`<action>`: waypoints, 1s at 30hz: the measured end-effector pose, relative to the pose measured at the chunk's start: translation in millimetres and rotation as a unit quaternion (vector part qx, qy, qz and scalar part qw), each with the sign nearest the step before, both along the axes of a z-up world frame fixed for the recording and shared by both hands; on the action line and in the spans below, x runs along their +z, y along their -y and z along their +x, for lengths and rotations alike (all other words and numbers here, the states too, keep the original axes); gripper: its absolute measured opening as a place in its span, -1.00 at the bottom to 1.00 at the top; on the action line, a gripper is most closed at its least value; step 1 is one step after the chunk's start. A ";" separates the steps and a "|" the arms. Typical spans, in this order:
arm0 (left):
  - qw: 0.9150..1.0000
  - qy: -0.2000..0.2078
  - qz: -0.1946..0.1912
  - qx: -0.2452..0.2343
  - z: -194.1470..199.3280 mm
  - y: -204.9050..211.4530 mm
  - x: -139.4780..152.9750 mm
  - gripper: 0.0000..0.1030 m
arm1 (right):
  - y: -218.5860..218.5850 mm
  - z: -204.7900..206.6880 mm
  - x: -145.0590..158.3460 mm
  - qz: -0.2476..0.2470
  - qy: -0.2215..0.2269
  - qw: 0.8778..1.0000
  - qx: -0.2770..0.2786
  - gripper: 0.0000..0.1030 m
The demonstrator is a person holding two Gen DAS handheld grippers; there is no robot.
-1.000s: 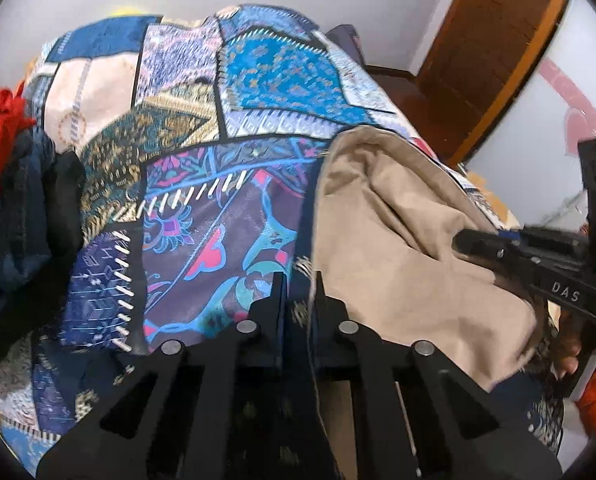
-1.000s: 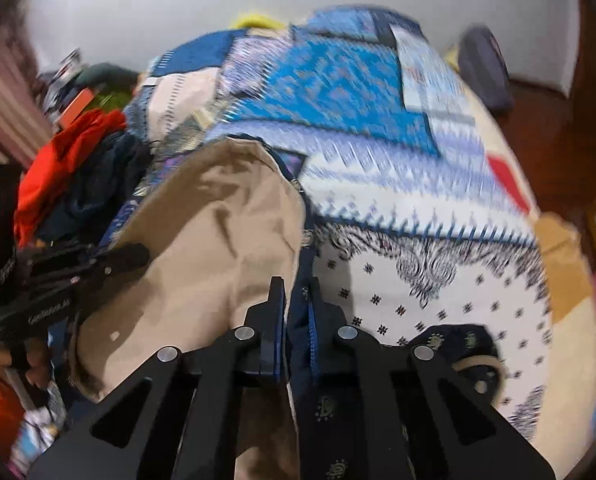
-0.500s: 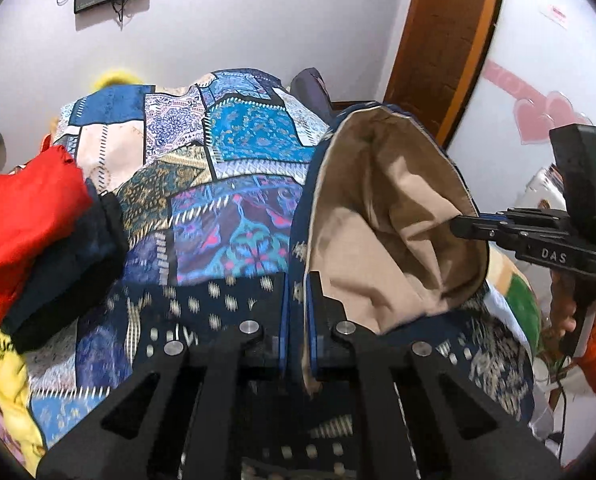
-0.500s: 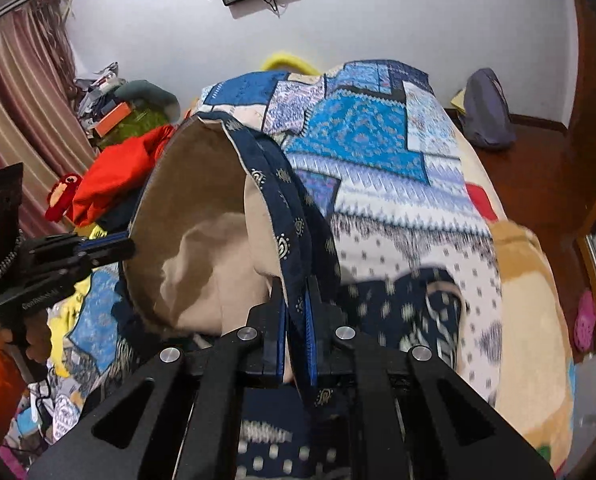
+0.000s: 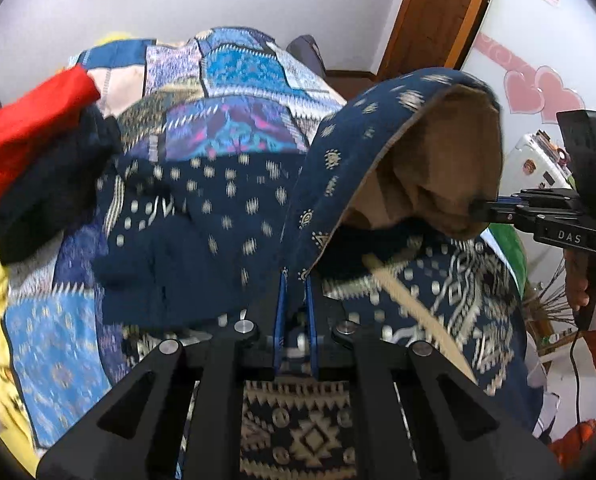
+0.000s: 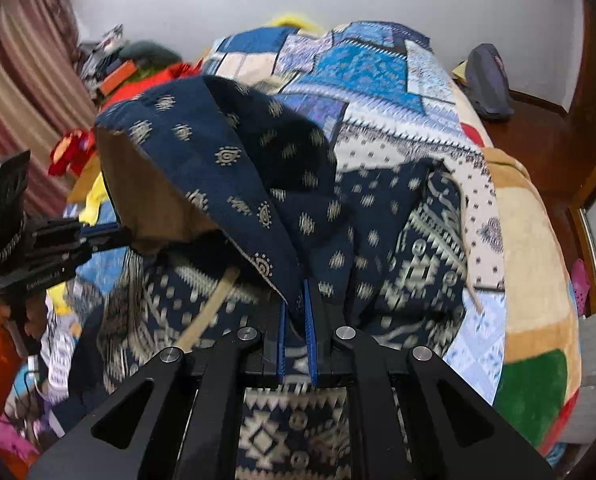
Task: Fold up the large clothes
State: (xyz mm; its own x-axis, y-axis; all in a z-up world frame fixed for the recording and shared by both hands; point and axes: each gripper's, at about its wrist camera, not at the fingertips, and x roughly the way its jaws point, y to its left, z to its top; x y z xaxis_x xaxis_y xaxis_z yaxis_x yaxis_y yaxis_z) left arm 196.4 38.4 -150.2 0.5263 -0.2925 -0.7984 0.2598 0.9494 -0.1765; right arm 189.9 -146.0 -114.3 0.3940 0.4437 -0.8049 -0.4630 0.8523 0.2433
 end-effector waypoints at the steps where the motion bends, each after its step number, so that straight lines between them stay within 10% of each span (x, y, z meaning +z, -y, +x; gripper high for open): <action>1: 1.000 -0.004 0.001 0.001 -4.7 -0.2 -1.5 -0.86 | 0.3 -3.7 -4.1 0.000 -0.010 1.000 0.002 -0.84; 14: 0.997 -0.033 0.031 0.064 -47.0 -37.8 -22.0 -0.75 | 37.8 -24.9 -38.5 0.002 -0.096 0.994 -0.055 -0.79; 24: 0.997 0.057 0.008 0.060 -0.6 -35.5 55.8 -0.66 | 36.7 4.3 32.8 0.017 0.000 0.997 -0.075 -0.74; 30: 0.993 0.112 -0.014 0.025 33.3 -0.8 97.6 -0.33 | 6.3 20.9 61.6 0.050 0.066 0.995 -0.061 -0.17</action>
